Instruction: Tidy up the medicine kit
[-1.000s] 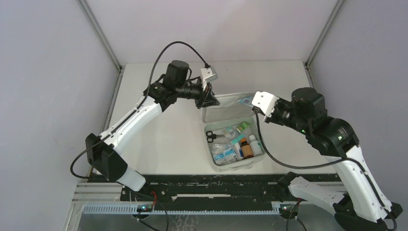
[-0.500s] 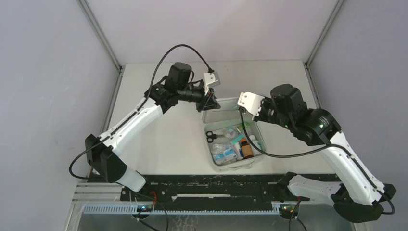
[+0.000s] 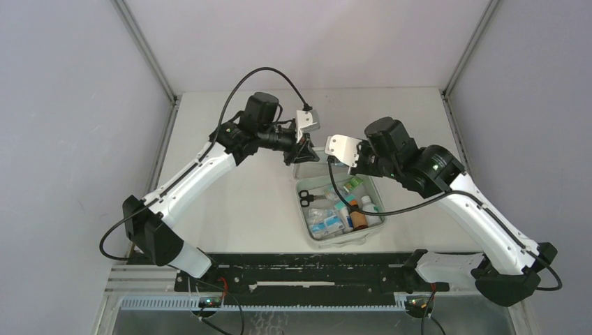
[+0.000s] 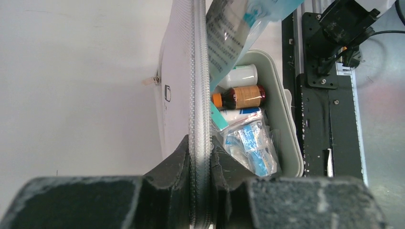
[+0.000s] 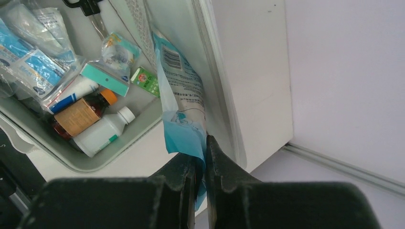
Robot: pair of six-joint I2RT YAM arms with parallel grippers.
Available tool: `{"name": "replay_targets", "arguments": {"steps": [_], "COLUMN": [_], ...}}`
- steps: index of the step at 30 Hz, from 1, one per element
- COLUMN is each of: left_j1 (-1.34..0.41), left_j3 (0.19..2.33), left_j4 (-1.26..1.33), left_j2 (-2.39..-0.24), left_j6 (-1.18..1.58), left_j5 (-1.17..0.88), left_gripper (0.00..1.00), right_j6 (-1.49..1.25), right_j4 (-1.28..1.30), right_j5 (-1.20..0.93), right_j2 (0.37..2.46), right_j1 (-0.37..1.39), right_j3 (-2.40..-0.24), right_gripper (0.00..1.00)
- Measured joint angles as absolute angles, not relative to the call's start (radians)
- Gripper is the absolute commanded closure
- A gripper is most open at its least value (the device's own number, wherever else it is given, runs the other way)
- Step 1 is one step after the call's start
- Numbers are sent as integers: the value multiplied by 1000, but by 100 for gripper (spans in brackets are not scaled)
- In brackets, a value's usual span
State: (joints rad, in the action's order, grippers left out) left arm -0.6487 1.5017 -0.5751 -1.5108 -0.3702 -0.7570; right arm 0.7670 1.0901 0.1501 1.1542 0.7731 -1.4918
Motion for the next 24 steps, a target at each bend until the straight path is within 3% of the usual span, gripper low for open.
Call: {"name": "replay_targets", "arguments": {"steps": [7, 18, 21, 24], "left_j1": [-649, -649, -649, -649], "left_j3": [1498, 1468, 1468, 1468], "left_j4": [-597, -593, -591, -592], "left_j2": [-1503, -1468, -1463, -1461], "left_j6": [-415, -428, -427, -425], "left_j5": [-792, -797, -798, -798], "left_gripper": [94, 94, 94, 94], "right_j6": [747, 700, 693, 691], "right_j4": [1052, 1016, 1013, 1004], "right_j5": [118, -22, -69, -102], "right_j2": [1246, 1251, 1219, 1177], "right_j1": [773, 724, 696, 669], "right_j3": [-1491, -1457, -1446, -1428], "right_gripper": [98, 63, 64, 73]}}
